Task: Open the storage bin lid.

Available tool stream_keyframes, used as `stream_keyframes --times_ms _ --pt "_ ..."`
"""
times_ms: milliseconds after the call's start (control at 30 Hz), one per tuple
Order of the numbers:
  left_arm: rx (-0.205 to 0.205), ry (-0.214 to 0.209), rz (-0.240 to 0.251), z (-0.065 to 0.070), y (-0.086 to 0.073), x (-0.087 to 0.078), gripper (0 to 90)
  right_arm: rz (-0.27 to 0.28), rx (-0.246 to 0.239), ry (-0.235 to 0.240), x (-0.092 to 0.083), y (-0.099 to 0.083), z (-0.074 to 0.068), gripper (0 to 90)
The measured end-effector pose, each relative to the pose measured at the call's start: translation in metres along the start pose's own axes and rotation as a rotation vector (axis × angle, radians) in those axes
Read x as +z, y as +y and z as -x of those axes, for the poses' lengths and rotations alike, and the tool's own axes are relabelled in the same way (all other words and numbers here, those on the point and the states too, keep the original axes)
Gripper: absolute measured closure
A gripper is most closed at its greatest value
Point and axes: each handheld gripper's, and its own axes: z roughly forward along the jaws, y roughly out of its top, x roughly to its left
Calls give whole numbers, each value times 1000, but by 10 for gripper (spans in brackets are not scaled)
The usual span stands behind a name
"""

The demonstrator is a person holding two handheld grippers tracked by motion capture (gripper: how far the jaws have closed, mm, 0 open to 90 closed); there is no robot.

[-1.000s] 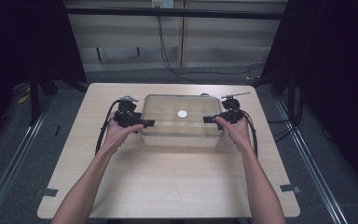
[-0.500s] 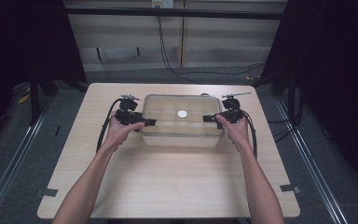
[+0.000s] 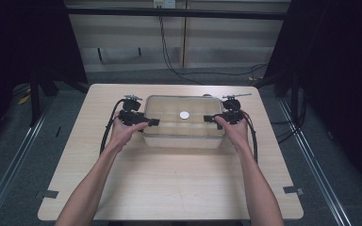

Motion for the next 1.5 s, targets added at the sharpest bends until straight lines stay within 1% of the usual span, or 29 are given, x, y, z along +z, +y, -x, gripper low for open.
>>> stream_keyframes --times_ms 33,100,167,267,300,333,367,400,433,467,500,567,633,667,733,767,800,833,867,933,1067,1133,1200,1267,1333,1367,1433,1500 --pt "2 4 1 -1 0 -1 182 4 -1 -4 0 0 0 58" --pt "-4 2 6 -2 0 -2 203 26 -18 -23 -1 -1 -2 59" --pt "-5 8 8 -2 0 -3 216 39 -34 -48 -2 0 -4 62" --pt "-6 15 16 -1 0 -4 216 49 -43 -58 -4 1 -5 75" --pt "3 19 19 -1 0 -5 234 64 -26 -43 -6 0 -4 112" --pt "9 25 34 0 0 -7 234 64 -26 -43 -6 0 -4 112" --pt "13 23 50 1 1 -9 256 72 -18 -38 -7 -1 -3 125" --pt "21 31 48 2 2 -11 283 89 -17 -28 -8 -1 -1 129" --pt "18 38 51 4 3 -11 293 96 -24 -25 -9 -1 -1 130" --pt "25 42 54 5 4 -12 293 98 -29 -20 -11 0 -2 131" --pt "21 45 63 6 4 -12 300 97 -25 -18 -12 0 -2 137" --pt "20 42 76 6 3 -14 318 107 -32 -8 -15 1 -2 147" --pt "13 26 94 4 2 -17 347 126 -17 9 -18 1 -1 174" --pt "18 23 98 3 2 -18 367 133 -18 17 -20 1 0 192" --pt "14 22 113 4 2 -20 391 154 1 42 -23 0 2 208" --pt "25 26 110 3 2 -22 398 157 13 52 -24 0 3 224" --pt "17 25 117 4 2 -22 403 159 18 56 -25 0 4 242" --pt "23 23 113 4 2 -23 407 161 23 65 -26 1 5 244" --pt "20 21 119 3 3 -23 413 164 31 79 -27 1 6 253" --pt "22 13 124 2 2 -25 436 172 31 81 -28 1 8 297" --pt "15 3 147 0 2 -30 482 179 29 66 -33 2 9 407" --pt "8 2 156 1 2 -32 499 188 37 77 -37 2 10 436" --pt "24 7 156 2 2 -34 505 198 28 74 -39 2 9 444" --pt "31 7 162 2 3 -37 523 205 30 77 -41 3 8 454" --pt "39 9 166 3 3 -40 540 212 42 89 -44 3 9 477" --pt "51 10 164 4 4 -41 544 214 44 93 -45 3 9 481" --pt "55 3 164 3 4 -43 552 209 40 99 -47 4 10 491" --pt "52 0 177 3 4 -45 567 212 37 102 -49 5 9 500"
